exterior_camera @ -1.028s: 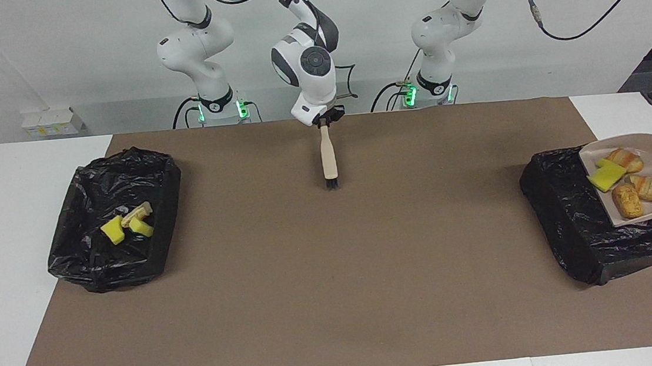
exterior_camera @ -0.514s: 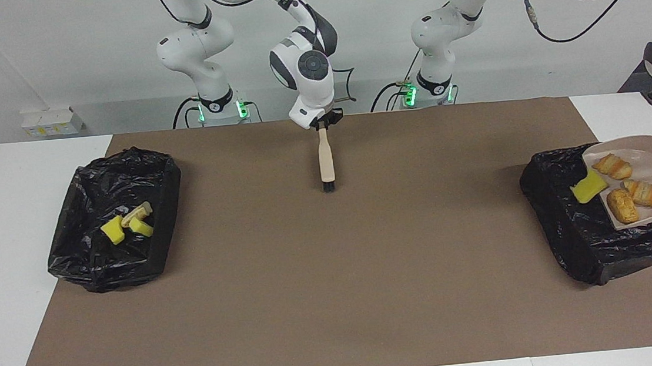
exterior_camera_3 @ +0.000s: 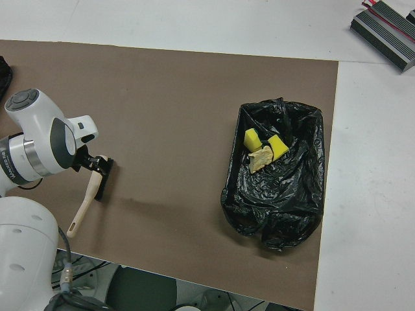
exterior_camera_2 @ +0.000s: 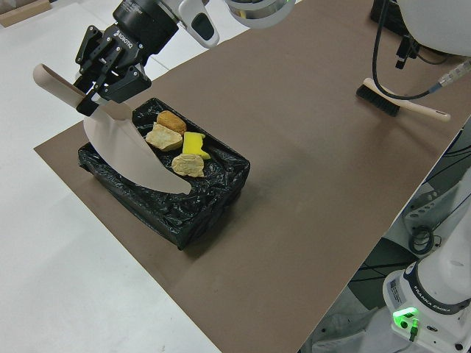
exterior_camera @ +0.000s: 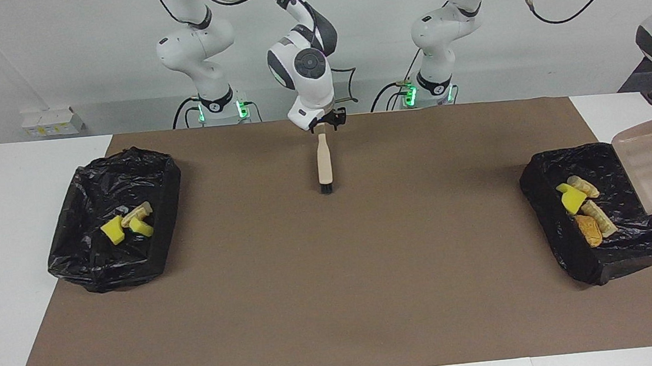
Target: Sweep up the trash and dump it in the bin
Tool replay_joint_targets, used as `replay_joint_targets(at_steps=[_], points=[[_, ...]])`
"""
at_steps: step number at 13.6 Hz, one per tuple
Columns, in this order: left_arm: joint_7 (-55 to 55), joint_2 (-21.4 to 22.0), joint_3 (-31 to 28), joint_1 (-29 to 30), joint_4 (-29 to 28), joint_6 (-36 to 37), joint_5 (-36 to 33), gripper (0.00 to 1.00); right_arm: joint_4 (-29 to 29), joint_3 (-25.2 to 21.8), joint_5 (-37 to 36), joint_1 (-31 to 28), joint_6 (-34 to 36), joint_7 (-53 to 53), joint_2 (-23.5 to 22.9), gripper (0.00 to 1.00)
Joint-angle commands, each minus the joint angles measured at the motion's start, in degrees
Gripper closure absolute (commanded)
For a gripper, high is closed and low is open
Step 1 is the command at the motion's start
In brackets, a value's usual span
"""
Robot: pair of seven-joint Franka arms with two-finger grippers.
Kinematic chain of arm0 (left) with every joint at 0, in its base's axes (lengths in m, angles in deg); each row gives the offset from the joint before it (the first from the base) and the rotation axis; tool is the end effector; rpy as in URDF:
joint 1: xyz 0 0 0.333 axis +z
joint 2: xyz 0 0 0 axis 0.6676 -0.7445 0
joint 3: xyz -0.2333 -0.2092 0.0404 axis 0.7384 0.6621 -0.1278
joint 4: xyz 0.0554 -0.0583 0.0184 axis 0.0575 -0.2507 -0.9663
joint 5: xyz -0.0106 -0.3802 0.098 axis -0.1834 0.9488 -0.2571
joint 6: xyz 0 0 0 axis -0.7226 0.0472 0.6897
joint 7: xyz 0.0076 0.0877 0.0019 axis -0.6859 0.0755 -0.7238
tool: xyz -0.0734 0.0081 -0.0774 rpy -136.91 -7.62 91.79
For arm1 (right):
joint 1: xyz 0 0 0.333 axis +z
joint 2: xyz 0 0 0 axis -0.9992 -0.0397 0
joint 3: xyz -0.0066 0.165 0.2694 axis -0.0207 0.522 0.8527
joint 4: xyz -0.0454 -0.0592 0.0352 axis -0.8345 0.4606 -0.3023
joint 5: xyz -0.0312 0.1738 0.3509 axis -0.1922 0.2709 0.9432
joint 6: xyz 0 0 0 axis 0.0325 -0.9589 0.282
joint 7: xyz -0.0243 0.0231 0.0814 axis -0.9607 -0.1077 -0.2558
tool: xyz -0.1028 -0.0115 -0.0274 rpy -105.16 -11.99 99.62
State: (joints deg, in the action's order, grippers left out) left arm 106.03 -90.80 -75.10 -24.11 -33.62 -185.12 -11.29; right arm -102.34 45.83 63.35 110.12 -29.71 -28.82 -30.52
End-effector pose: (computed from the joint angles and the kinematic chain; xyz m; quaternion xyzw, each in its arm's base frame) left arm 0.6024 0.2188 0.5957 -0.5701 0.6825 0.2881 0.3553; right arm 0.4416 0.2943 0.4184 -0.9975 0.0188 0.0638 0.0219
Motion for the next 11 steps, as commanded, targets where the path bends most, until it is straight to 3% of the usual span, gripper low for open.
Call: replay_joint_targets(at_steps=[1,3,7,11], points=[[-4.1,1.7,-0.1,-4.5,-2.1,5.6,2.0,1.00,2.9,0.4,-6.7,-5.9,0.0,-4.5,-1.1,0.00],[-4.3,1.7,-0.2,-7.0,-1.6,9.8,7.5,1.00,5.8,0.4,-11.5,-9.8,0.1,-6.9,-1.6,0.00],[-11.2,1.8,0.0,-9.5,-1.4,16.1,19.1,1.00,10.6,0.4,-12.1,-16.8,2.8,-8.8,0.8,0.00],[-24.2,2.0,0.3,-12.9,-1.3,21.7,30.7,1.00,18.9,0.3,-12.1,-22.0,12.2,-16.4,2.0,0.00]])
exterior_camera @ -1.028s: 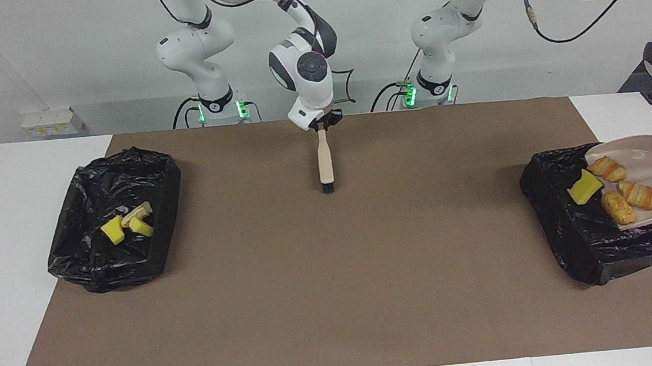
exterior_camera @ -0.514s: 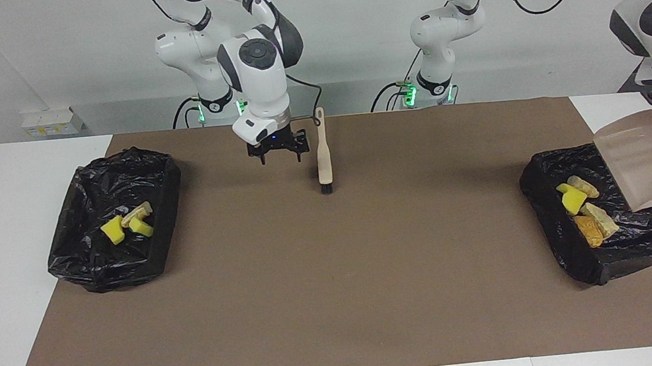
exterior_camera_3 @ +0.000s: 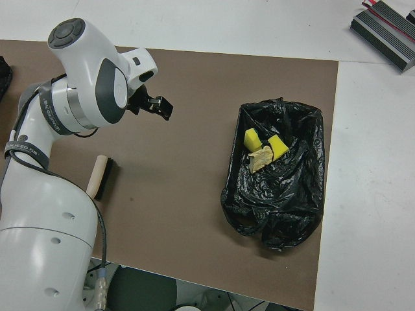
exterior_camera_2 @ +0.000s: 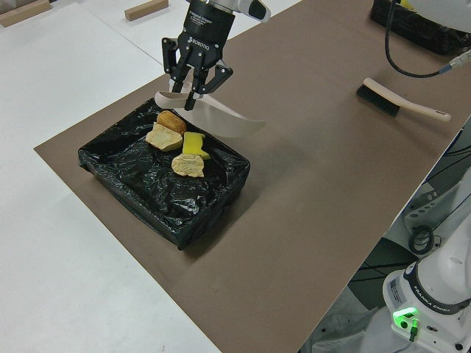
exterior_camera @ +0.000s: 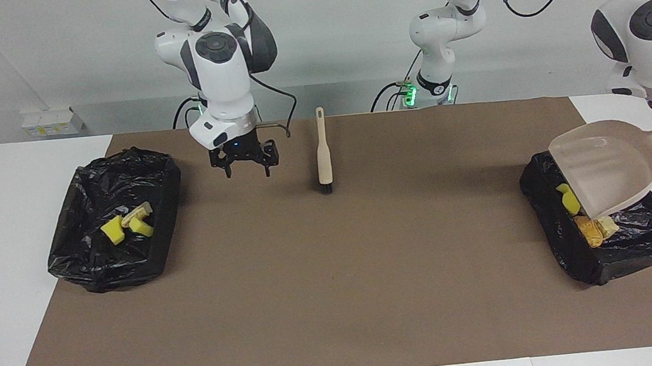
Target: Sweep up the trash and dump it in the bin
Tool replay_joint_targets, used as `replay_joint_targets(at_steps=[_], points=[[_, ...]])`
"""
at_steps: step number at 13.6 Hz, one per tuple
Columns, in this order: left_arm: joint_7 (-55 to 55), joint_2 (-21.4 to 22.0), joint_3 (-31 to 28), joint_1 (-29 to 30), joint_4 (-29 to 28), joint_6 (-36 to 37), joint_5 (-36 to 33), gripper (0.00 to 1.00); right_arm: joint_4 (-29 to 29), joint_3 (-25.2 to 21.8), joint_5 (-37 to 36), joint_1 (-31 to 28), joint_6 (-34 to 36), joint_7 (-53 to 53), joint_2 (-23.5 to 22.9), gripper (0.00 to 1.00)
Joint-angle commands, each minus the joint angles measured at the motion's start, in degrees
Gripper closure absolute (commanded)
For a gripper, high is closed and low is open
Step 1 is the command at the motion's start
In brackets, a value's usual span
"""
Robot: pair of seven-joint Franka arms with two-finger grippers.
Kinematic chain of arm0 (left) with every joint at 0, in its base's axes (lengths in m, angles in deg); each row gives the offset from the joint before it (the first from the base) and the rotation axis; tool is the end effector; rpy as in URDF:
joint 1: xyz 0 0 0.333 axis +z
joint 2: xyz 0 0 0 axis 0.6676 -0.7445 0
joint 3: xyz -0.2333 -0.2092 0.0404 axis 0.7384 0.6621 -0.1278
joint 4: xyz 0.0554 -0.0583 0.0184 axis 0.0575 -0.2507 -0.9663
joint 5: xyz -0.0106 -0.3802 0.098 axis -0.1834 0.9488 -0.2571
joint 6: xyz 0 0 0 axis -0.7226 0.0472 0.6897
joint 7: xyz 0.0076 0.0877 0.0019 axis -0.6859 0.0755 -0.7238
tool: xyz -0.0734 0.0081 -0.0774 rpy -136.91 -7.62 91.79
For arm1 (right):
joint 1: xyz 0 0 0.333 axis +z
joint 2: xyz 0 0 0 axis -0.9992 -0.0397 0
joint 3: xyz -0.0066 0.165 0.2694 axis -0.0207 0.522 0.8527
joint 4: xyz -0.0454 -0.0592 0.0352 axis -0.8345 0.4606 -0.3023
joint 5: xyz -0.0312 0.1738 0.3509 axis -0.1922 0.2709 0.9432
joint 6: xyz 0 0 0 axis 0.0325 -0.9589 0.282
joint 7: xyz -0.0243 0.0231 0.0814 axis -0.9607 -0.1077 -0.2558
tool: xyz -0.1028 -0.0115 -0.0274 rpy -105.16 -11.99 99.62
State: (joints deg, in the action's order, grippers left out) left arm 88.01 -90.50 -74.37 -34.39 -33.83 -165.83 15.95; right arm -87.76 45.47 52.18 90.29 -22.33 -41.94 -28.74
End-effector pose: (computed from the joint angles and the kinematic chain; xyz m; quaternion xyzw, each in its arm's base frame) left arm 0.5983 0.0963 0.5508 -0.7529 0.6143 0.1671 0.1669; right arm 0.5429 0.1182 0.5443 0.9977 -0.0427 0.0450 0.0282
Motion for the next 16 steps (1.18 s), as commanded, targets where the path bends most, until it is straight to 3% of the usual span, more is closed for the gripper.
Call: replay_joint_targets(at_steps=[1,6,10,13,16], points=[[-11.2,2.0,-0.3,-3.9,-1.5,3.3,5.7,1.00,6.6,0.5,-0.8,-3.0,7.6,-4.7,0.2,0.00],[-44.1,1.9,-0.3,-12.1,-2.0,4.9,17.4,1.00,9.4,-3.2,0.6,-5.1,12.2,-10.1,3.1,0.00],[-71.3,-0.5,-0.3,-19.3,-1.9,1.4,25.4,1.00,10.0,-6.5,0.7,-5.1,14.8,-11.6,4.4,0.00],[-85.3,-5.4,-0.3,-26.1,-1.1,-3.6,26.0,1.00,10.0,-6.7,3.1,-5.0,14.6,-11.7,4.6,0.00],[-90.4,-8.3,-0.4,-29.1,-1.0,-9.9,29.8,1.00,10.1,-9.1,3.0,-5.9,16.4,-17.3,4.6,0.00]])
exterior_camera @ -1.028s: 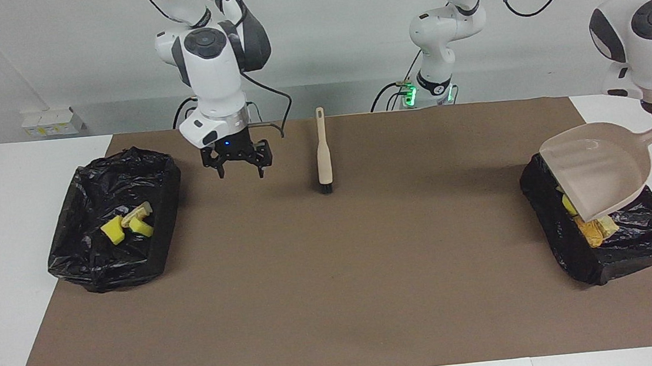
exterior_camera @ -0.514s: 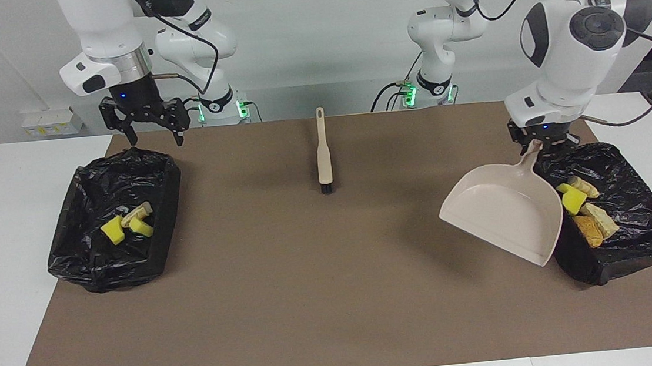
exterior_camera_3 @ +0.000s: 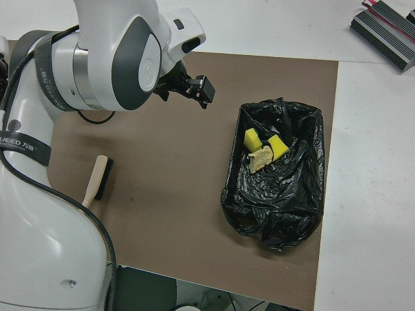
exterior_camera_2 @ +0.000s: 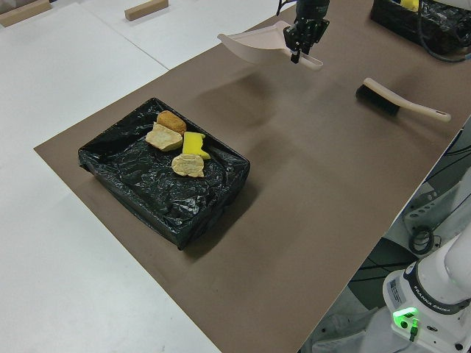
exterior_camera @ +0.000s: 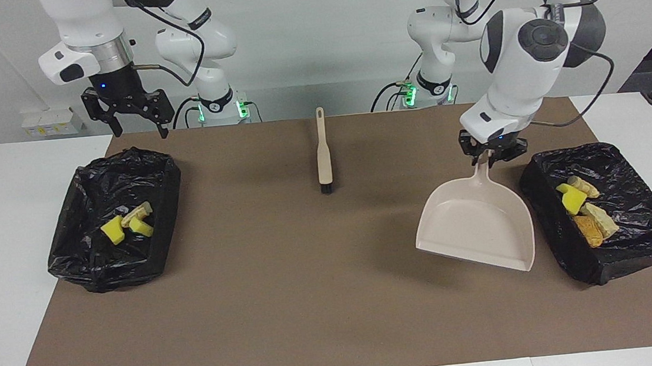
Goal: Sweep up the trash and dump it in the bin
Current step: 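Set the empty dustpan down near the table center with the left gripper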
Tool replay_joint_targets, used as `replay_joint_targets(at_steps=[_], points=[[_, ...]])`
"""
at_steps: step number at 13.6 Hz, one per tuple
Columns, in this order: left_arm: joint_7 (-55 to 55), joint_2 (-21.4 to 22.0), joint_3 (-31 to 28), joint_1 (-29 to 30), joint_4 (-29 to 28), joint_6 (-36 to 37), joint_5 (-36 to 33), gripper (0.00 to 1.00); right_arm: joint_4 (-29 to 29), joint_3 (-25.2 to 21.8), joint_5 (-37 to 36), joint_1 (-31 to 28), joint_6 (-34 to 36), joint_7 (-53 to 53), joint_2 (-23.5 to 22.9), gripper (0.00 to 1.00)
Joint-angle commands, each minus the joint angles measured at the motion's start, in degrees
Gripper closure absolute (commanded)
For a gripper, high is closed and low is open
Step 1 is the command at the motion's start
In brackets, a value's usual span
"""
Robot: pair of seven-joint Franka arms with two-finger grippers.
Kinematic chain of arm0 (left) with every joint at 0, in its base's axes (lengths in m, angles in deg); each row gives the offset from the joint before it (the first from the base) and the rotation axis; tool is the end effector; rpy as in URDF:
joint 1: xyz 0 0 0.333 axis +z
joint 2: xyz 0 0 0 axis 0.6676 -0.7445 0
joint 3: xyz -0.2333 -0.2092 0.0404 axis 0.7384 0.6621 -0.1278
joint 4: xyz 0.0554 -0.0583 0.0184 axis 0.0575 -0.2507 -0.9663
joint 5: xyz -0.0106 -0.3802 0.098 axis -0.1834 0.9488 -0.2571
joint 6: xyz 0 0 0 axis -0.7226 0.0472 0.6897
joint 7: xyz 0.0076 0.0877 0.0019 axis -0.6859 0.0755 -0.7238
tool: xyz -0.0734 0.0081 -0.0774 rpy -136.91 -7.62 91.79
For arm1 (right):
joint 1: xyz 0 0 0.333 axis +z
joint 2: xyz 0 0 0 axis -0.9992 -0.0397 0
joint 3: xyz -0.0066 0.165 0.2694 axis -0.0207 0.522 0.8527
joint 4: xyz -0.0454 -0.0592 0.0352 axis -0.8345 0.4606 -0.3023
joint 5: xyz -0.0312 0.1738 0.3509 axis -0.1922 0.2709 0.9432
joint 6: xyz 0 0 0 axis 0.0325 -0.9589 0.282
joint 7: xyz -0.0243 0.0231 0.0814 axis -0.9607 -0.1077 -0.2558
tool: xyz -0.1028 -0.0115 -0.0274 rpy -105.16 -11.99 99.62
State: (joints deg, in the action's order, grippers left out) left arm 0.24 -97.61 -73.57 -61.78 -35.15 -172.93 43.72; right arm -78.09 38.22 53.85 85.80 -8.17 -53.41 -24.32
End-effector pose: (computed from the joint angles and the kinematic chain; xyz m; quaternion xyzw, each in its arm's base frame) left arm 0.5838 -0.2478 0.4631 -0.9919 0.1244 0.0258 0.0014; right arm 0.5206 0.0058 0.6445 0.9976 -0.0544 0.0371 0.0224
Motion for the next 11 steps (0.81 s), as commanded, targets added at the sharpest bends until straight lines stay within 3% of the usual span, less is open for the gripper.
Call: replay_joint_targets(at_steps=[1,3,6,9,11], points=[[-4.6,-3.3,-1.1,-3.2,0.9,-4.5,2.2,1.00,0.5,-3.2,1.0,-1.5,3.2,-9.9,0.4,0.00],[-9.6,-7.6,-1.1,-8.1,3.6,-7.3,4.2,1.00,-0.9,-3.4,0.7,-2.0,2.9,-11.1,1.3,0.00],[-10.9,-9.3,-1.1,-10.9,3.5,-12.0,6.7,1.00,-1.8,-3.4,1.2,-2.6,1.7,-10.6,0.7,0.00],[-14.7,-14.9,-1.1,-14.0,5.6,-13.7,6.3,1.00,-1.9,-3.3,0.5,-2.7,1.7,-10.0,0.2,0.00],[-15.2,-15.0,-1.1,-13.9,5.8,-13.9,6.7,1.00,-1.7,-3.2,1.2,-2.4,2.0,-10.0,0.1,0.00]])
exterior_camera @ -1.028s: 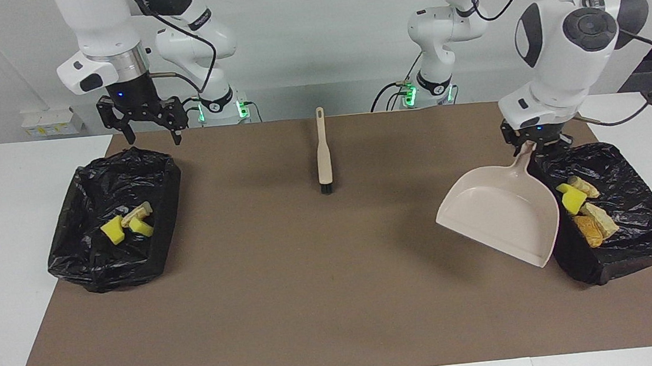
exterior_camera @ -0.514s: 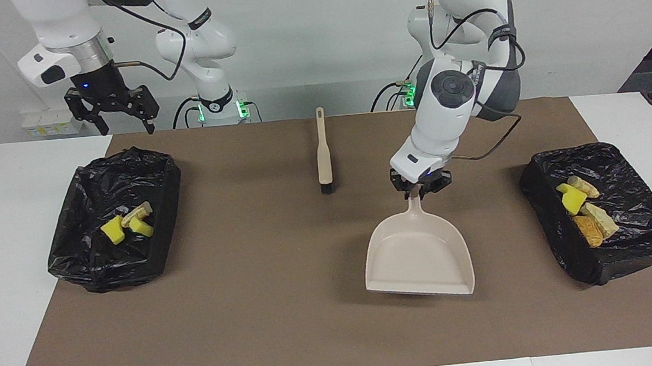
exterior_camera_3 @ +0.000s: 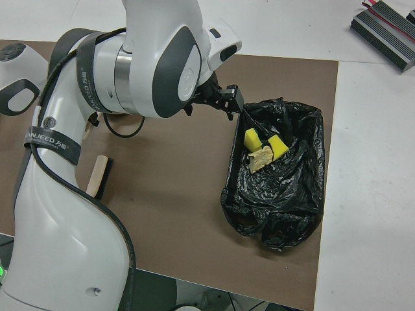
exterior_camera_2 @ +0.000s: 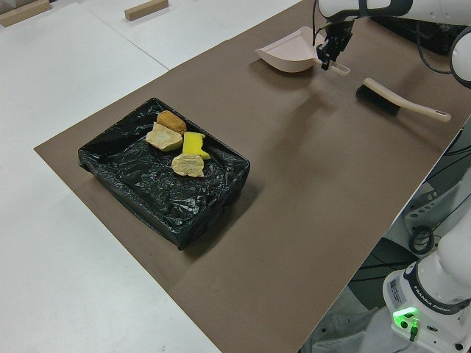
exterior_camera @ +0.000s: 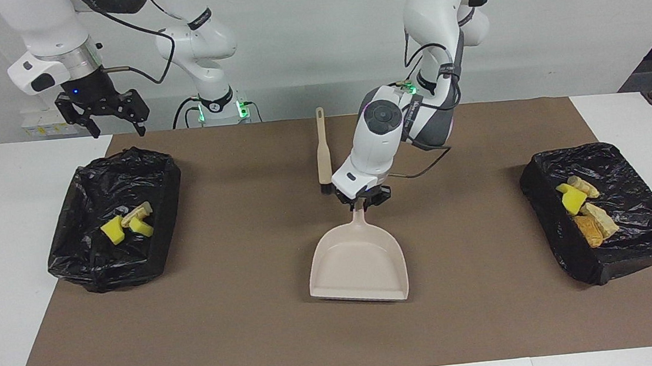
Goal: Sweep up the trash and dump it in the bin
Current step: 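Set the empty dustpan down near the table center with the left gripper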
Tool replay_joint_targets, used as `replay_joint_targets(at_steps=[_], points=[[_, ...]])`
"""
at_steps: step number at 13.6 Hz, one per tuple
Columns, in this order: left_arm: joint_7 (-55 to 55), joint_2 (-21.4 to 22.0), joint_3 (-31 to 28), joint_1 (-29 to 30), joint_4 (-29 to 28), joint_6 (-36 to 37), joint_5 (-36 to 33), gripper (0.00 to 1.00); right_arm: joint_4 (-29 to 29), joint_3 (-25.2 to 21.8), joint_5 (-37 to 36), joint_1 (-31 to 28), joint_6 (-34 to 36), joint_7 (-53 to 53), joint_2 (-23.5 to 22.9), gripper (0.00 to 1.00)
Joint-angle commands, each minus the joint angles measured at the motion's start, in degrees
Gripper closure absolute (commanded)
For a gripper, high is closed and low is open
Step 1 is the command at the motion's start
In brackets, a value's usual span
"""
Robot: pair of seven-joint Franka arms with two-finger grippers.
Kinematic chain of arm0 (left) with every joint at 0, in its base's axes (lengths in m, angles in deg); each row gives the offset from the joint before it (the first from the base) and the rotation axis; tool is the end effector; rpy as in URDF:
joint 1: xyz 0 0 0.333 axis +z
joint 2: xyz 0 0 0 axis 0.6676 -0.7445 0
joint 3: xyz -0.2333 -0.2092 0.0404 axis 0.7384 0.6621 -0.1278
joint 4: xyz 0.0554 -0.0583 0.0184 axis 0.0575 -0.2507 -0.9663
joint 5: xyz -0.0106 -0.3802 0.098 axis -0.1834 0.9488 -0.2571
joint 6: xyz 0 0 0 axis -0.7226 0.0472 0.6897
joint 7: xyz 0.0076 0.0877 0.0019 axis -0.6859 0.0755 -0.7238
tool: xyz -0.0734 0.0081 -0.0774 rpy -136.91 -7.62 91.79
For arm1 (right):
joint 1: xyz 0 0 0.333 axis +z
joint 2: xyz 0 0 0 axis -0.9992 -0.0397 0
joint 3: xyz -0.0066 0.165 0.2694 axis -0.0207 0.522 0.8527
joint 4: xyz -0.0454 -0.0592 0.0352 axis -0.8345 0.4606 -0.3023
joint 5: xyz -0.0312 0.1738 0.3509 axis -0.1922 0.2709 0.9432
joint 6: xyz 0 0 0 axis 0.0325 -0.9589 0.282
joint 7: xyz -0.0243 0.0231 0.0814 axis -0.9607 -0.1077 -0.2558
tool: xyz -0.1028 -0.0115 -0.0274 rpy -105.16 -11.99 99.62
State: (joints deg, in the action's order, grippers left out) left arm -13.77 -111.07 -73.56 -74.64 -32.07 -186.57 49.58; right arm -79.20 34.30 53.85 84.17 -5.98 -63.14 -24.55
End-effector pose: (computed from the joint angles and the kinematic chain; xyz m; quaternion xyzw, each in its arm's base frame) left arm 0.5557 -0.4059 0.3536 0.9945 -0.0873 -0.0254 0.0514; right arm 0.5154 -0.0468 0.6297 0.9996 -0.0180 0.0034 0.0210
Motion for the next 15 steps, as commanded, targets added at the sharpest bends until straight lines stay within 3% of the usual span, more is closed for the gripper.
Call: replay_joint_targets(at_steps=[1,2,4,5,9,15], points=[[-1.8,-1.5,-1.1,-1.0,2.7,-0.5,0.8,1.00,-0.5,1.0,1.3,-0.4,-0.2,-0.3,0.3,0.00],[-2.3,-1.2,-1.1,-0.4,2.6,-1.6,1.0,1.00,-0.6,1.2,1.5,-0.3,0.2,-0.3,0.4,0.00],[-1.9,0.3,-1.1,1.8,1.7,-1.7,2.7,0.08,-0.3,1.3,0.3,-0.5,1.3,0.0,0.3,0.00],[-2.2,0.5,-1.1,2.0,1.7,-1.7,3.6,0.00,-0.4,1.1,0.7,-1.3,1.3,-0.2,0.3,0.00],[-2.4,4.3,-1.9,3.3,1.2,0.1,3.7,0.00,-0.4,1.1,1.4,-0.4,1.2,-0.3,0.3,0.00],[1.5,7.4,-3.6,11.7,3.7,10.3,-0.6,0.00,-0.3,1.1,1.3,-1.0,1.1,-0.1,0.3,0.00]])
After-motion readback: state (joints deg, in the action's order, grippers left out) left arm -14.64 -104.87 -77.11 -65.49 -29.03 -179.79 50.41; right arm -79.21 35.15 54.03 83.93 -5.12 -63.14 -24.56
